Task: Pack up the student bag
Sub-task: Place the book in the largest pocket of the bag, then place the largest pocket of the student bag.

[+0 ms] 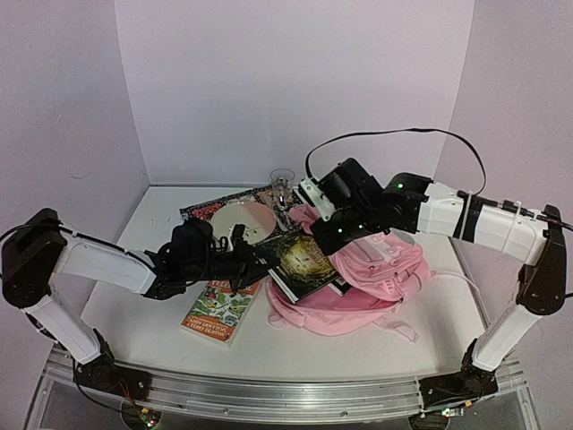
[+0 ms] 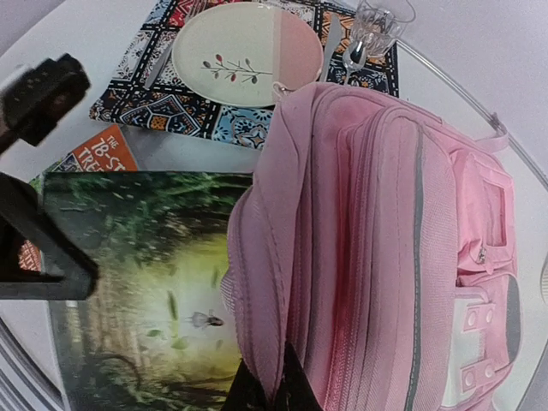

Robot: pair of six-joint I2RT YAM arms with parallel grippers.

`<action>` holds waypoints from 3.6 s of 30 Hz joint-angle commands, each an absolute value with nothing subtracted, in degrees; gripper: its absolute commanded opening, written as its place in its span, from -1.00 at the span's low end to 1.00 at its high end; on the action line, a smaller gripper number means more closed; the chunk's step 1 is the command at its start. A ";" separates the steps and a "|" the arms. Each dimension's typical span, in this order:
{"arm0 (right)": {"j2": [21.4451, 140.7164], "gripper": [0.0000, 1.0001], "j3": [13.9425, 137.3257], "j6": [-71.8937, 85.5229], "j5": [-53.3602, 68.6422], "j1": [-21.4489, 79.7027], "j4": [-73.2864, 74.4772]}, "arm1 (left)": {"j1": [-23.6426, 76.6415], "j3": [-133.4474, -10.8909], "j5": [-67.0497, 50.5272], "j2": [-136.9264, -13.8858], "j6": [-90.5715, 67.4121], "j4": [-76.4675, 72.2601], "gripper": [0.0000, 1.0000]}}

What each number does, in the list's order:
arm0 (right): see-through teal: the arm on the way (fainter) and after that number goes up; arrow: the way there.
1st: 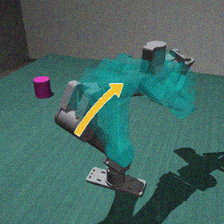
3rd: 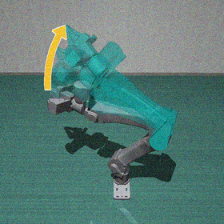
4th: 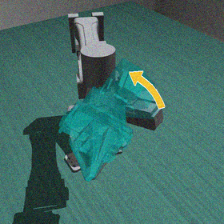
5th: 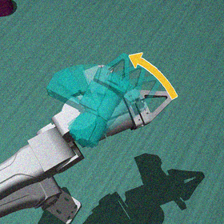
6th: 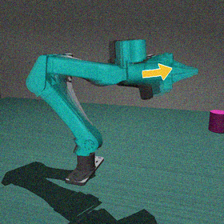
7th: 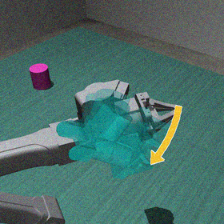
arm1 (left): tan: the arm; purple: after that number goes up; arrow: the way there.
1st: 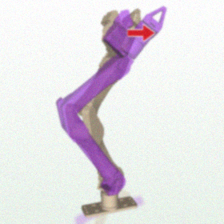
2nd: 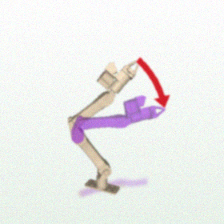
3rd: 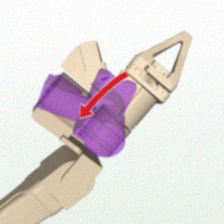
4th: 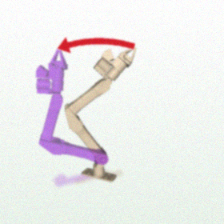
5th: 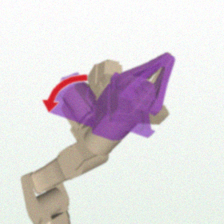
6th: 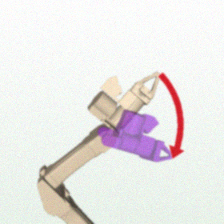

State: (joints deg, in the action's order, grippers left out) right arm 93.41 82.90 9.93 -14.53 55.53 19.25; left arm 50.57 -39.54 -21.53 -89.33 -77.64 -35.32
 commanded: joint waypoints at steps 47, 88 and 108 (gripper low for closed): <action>87.26 -1.00 76.60 11.16 -14.29 55.91 9.11 | 61.68 -66.72 16.35 -107.11 -52.60 -13.40 0.70; 85.91 0.75 65.89 26.68 6.26 54.65 5.45 | 38.23 -44.94 -7.28 -80.94 -44.80 24.70 0.97; 108.72 0.81 74.69 38.50 15.92 58.37 -3.68 | 42.11 -38.97 -20.53 -80.98 -52.18 13.93 0.80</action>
